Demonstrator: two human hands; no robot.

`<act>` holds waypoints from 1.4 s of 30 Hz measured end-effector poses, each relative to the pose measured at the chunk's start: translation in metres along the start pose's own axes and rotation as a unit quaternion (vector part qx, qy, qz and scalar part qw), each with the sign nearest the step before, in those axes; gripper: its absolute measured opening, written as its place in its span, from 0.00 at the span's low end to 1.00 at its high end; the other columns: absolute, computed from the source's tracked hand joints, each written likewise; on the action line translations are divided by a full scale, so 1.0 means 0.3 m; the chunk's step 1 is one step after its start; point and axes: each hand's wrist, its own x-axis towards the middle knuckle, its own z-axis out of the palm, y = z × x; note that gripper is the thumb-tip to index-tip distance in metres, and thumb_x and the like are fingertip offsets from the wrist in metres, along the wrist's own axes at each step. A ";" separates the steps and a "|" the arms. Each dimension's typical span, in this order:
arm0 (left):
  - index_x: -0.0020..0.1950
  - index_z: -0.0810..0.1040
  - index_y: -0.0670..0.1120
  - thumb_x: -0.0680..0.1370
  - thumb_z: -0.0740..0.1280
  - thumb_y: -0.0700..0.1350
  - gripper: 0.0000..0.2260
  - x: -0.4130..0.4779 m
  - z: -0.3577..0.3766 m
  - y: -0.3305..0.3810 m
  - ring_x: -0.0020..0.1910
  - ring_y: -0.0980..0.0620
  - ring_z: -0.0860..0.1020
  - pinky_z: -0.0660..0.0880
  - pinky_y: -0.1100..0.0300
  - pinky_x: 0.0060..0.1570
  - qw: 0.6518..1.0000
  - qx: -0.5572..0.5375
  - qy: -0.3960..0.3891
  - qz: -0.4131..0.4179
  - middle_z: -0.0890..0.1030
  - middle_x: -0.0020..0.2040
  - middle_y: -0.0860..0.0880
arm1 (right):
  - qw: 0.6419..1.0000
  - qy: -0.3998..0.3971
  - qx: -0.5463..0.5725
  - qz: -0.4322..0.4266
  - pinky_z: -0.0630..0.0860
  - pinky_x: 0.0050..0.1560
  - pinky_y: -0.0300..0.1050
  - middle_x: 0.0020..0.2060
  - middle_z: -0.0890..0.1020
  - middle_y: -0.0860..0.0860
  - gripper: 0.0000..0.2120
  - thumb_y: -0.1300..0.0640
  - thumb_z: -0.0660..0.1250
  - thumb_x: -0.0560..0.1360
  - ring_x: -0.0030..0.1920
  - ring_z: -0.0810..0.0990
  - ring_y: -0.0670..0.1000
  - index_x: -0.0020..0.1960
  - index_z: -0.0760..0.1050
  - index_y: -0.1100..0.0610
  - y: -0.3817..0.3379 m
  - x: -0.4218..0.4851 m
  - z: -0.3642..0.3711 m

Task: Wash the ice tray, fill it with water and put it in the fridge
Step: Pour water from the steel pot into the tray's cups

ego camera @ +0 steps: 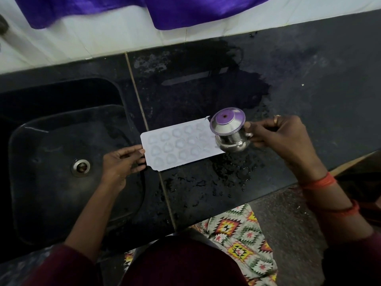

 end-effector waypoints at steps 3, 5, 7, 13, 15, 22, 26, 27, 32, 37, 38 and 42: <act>0.50 0.84 0.43 0.76 0.74 0.38 0.04 0.005 -0.002 -0.001 0.35 0.55 0.84 0.82 0.62 0.35 1.000 -0.002 0.001 -0.003 0.86 0.40 0.45 | 1.000 -0.001 0.003 0.008 0.85 0.49 0.61 0.36 0.87 0.52 0.16 0.41 0.77 0.69 0.39 0.88 0.55 0.44 0.87 0.54 0.004 0.003 -0.005; 0.50 0.84 0.44 0.76 0.74 0.38 0.05 0.009 -0.003 -0.004 0.35 0.55 0.84 0.83 0.61 0.36 1.000 -0.002 0.001 -0.008 0.86 0.40 0.46 | 1.000 -0.002 0.003 0.012 0.85 0.49 0.61 0.35 0.87 0.53 0.17 0.40 0.77 0.68 0.39 0.88 0.55 0.44 0.87 0.54 0.003 0.006 -0.006; 0.50 0.84 0.44 0.76 0.74 0.38 0.04 0.008 -0.002 -0.003 0.35 0.54 0.84 0.84 0.60 0.38 1.000 -0.004 0.002 -0.009 0.86 0.41 0.45 | 1.000 -0.005 -0.009 0.007 0.85 0.48 0.60 0.34 0.87 0.52 0.17 0.40 0.77 0.68 0.37 0.88 0.54 0.44 0.87 0.54 0.000 0.007 -0.007; 0.50 0.84 0.43 0.76 0.74 0.38 0.04 0.005 0.000 0.002 0.37 0.53 0.84 0.84 0.60 0.38 1.000 -0.010 0.002 -0.008 0.86 0.41 0.45 | 1.000 -0.007 -0.018 0.004 0.85 0.49 0.56 0.34 0.87 0.51 0.18 0.39 0.77 0.67 0.36 0.87 0.52 0.44 0.87 0.53 -0.015 0.003 -0.007; 0.50 0.84 0.44 0.76 0.74 0.38 0.04 0.007 -0.003 0.004 0.35 0.55 0.84 0.83 0.61 0.36 1.000 -0.011 0.000 -0.006 0.86 0.37 0.48 | 1.000 -0.008 -0.019 0.006 0.85 0.49 0.57 0.33 0.87 0.51 0.15 0.42 0.77 0.69 0.36 0.87 0.52 0.44 0.87 0.53 -0.017 0.003 -0.007; 0.49 0.85 0.44 0.76 0.74 0.38 0.04 0.019 -0.017 0.021 0.34 0.55 0.83 0.83 0.62 0.35 1.000 -0.005 0.004 0.003 0.85 0.41 0.46 | 1.000 -0.012 -0.022 0.001 0.85 0.48 0.53 0.34 0.87 0.50 0.14 0.43 0.77 0.69 0.36 0.87 0.51 0.45 0.87 0.54 -0.020 0.003 -0.010; 0.50 0.85 0.44 0.75 0.74 0.39 0.05 0.025 -0.025 0.023 0.35 0.55 0.83 0.83 0.61 0.36 1.000 -0.004 0.004 0.004 0.86 0.41 0.46 | 1.000 -0.013 -0.016 -0.003 0.84 0.46 0.49 0.34 0.87 0.50 0.16 0.42 0.77 0.69 0.36 0.87 0.50 0.45 0.87 0.54 -0.012 0.004 -0.011; 0.50 0.85 0.44 0.75 0.74 0.39 0.05 0.026 -0.025 0.024 0.35 0.55 0.83 0.83 0.61 0.36 1.000 -0.003 0.004 0.003 0.86 0.41 0.46 | 1.000 -0.012 -0.007 -0.003 0.84 0.46 0.50 0.34 0.87 0.51 0.17 0.42 0.77 0.68 0.36 0.87 0.51 0.46 0.87 0.55 -0.009 0.004 -0.010; 0.50 0.85 0.44 0.76 0.74 0.38 0.04 0.026 -0.018 0.024 0.34 0.56 0.83 0.82 0.62 0.34 1.000 -0.005 0.004 -0.005 0.85 0.40 0.46 | 0.998 -0.005 0.057 0.002 0.84 0.49 0.54 0.37 0.87 0.55 0.18 0.42 0.77 0.66 0.40 0.87 0.56 0.46 0.87 0.56 -0.014 -0.003 -0.008; 0.48 0.85 0.45 0.75 0.75 0.38 0.04 0.024 -0.016 0.014 0.34 0.55 0.83 0.81 0.62 0.34 1.000 -0.003 -0.001 -0.004 0.86 0.40 0.46 | 0.997 -0.023 0.071 -0.006 0.84 0.48 0.51 0.37 0.88 0.54 0.18 0.44 0.78 0.65 0.41 0.88 0.55 0.46 0.87 0.58 -0.043 -0.007 0.002; 0.48 0.85 0.45 0.75 0.74 0.38 0.04 0.023 -0.015 0.013 0.34 0.56 0.84 0.82 0.61 0.34 1.000 -0.005 -0.002 -0.004 0.86 0.40 0.46 | 0.998 -0.023 0.065 -0.007 0.84 0.48 0.53 0.37 0.88 0.54 0.19 0.44 0.78 0.65 0.41 0.88 0.55 0.46 0.87 0.58 -0.047 -0.007 0.006; 0.49 0.85 0.44 0.75 0.75 0.39 0.04 0.021 -0.015 0.007 0.35 0.55 0.84 0.82 0.61 0.34 1.000 -0.009 -0.004 -0.005 0.86 0.40 0.47 | 0.999 -0.026 0.016 -0.020 0.85 0.49 0.59 0.38 0.88 0.51 0.19 0.41 0.78 0.66 0.39 0.88 0.55 0.47 0.87 0.55 -0.054 -0.007 0.016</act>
